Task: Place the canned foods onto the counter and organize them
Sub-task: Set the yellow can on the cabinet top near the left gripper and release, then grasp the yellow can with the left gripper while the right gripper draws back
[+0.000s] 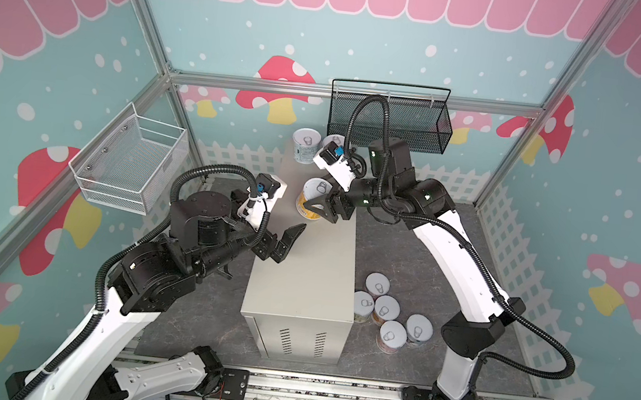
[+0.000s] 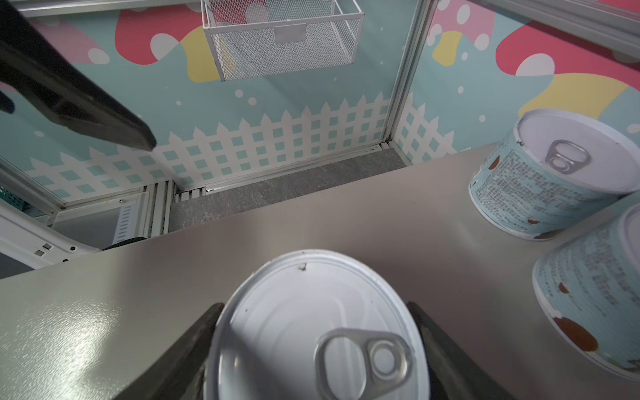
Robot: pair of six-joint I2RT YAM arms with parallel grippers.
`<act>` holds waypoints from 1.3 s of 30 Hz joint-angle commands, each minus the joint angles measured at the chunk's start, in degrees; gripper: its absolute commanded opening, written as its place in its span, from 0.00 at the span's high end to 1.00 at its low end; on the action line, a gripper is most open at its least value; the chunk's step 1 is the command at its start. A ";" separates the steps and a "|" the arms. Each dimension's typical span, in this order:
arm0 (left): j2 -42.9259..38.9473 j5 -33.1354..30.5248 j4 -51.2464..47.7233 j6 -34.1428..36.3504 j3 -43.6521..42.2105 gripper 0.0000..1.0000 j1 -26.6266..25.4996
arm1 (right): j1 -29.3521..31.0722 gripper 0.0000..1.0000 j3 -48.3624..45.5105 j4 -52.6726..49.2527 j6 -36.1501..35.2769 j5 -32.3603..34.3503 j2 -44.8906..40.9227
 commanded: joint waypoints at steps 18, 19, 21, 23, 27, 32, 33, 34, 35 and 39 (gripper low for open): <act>5.44 3.73 9.52 -6.09 -5.03 0.01 1.42 | -1.26 0.03 -6.41 11.42 7.67 28.47 -8.99; 5.93 3.45 10.37 -6.72 -5.07 0.01 1.42 | -1.45 0.02 -8.73 12.48 7.88 30.02 -10.46; 7.16 2.37 11.54 -7.86 -4.83 0.01 1.49 | -1.86 0.01 -13.48 14.39 8.14 32.01 -13.32; 8.32 1.39 12.61 -8.83 -4.56 0.01 1.68 | -2.32 0.01 -18.08 15.95 8.22 33.11 -16.18; 10.82 0.60 13.55 -11.04 -3.07 0.01 3.16 | -2.93 0.01 -25.41 18.31 8.06 34.92 -20.74; 12.16 2.83 15.36 -12.60 -3.17 0.01 5.28 | -3.60 0.01 -32.01 20.42 8.40 36.66 -24.09; 12.16 3.86 16.38 -12.76 -3.66 0.01 5.77 | -3.75 0.01 -33.28 21.19 8.79 36.77 -24.47; 12.12 4.93 17.26 -12.83 -4.00 0.01 6.12 | -4.07 0.01 -34.49 21.98 9.19 36.70 -24.81; 12.31 5.55 17.69 -12.81 -4.14 0.01 6.46 | -4.27 0.01 -35.49 22.70 9.57 36.60 -24.85; 13.15 6.51 17.83 -12.57 -3.98 0.03 7.45 | -5.32 0.01 -37.89 25.65 11.23 34.51 -23.79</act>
